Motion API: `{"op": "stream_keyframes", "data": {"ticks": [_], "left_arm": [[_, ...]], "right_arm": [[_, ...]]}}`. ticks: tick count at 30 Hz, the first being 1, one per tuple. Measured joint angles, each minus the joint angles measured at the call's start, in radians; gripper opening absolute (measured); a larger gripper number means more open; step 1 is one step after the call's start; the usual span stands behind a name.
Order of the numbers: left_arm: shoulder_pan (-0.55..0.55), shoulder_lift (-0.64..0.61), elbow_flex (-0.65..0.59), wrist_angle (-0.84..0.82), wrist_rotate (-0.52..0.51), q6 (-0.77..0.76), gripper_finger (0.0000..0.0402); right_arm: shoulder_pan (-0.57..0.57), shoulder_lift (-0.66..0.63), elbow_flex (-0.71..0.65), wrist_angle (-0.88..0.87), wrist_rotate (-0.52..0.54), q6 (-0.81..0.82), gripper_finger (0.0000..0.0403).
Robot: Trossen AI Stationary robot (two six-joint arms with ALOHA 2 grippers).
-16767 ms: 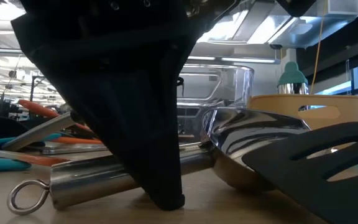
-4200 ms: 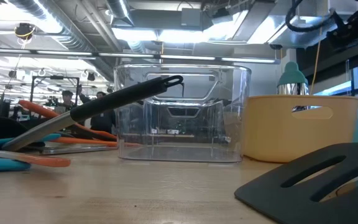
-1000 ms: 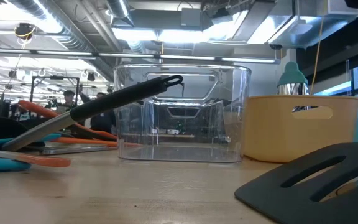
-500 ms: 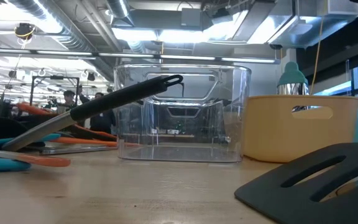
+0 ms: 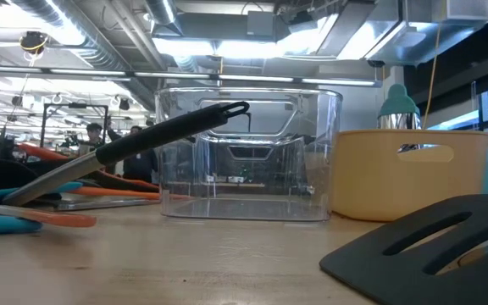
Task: Pick & Place Kitchen Items
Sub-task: Put the orange spatula into the transparent bin
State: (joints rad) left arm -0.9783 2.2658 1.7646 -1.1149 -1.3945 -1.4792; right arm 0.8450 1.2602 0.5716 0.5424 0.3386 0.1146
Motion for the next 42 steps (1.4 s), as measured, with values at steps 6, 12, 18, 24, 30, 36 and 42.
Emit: {"op": "stream_keyframes", "data": {"ticks": [6, 12, 18, 24, 30, 36, 42], "left_arm": [[-0.005, -0.201, -0.213, -0.021, -0.098, -0.004, 0.0002], [-0.006, -0.36, -0.48, 0.012, -0.137, -0.131, 0.0002], [-0.001, -0.492, -0.702, 0.016, -0.15, -0.282, 0.0002], [0.007, -0.621, -0.864, 0.019, -0.177, -0.355, 0.0002], [0.016, -0.726, -0.946, 0.019, -0.178, -0.332, 0.0002], [0.026, -0.793, -1.0, 0.016, -0.178, -0.292, 0.0002], [0.026, -0.797, -1.041, 0.041, -0.177, -0.338, 0.0002]], "right_arm": [[-0.077, 0.0, 0.0, -0.02, -0.043, -0.016, 0.002], [-0.182, 0.0, 0.0, -0.083, -0.237, -0.022, 0.002], [-0.324, 0.0, 0.0, -0.146, -0.342, -0.048, 0.002], [-0.522, 0.0, 0.0, -0.152, -0.557, -0.115, 0.002], [-0.704, 0.0, 0.0, -0.105, -0.747, -0.145, 0.002], [-0.83, -0.002, 0.001, 0.022, -0.894, -0.169, 0.002], [-0.921, -0.002, 0.049, 0.017, -0.988, -0.206, 0.0021]]}}
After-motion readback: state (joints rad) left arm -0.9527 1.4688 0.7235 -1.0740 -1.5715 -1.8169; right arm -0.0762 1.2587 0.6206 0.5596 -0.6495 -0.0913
